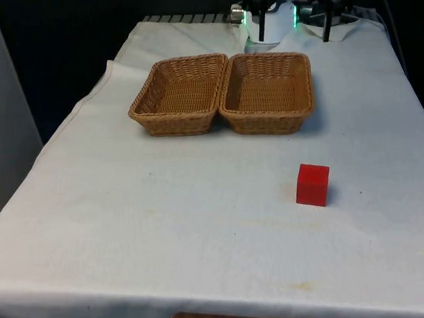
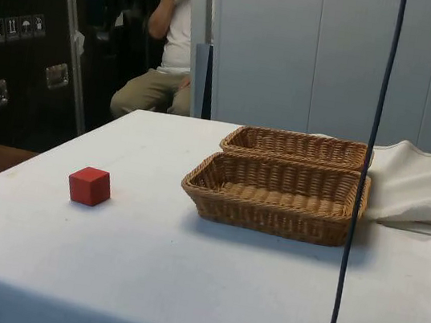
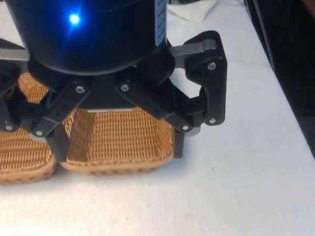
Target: Pick up the red cube and place it into the right basket.
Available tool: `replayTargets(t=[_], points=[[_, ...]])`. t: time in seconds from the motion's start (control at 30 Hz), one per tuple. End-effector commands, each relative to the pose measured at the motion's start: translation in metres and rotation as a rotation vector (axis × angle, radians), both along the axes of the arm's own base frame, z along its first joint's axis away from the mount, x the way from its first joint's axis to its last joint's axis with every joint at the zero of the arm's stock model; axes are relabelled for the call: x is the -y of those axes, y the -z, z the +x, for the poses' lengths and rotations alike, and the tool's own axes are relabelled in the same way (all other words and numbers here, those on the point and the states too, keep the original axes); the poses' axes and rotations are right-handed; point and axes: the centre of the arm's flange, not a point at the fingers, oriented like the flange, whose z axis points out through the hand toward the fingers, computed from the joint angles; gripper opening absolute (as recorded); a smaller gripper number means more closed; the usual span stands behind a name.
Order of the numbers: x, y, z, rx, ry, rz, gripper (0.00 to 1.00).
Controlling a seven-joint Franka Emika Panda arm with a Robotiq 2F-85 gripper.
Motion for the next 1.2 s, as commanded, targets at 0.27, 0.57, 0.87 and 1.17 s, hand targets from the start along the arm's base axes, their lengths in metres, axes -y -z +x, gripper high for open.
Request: replayTargets(t=[0.27, 0.57, 0.87, 1.17], points=[[-0.008, 0.017, 0.014, 0.050, 0.014, 0.019, 1.00], [-0.013, 0.037, 0.025, 0.083, 0.018, 0.031, 1.00], [-0.017, 0.070, 0.034, 0.093, 0.020, 0.047, 1.00], [-0.020, 0.101, 0.041, 0.096, 0.025, 0.063, 1.00]])
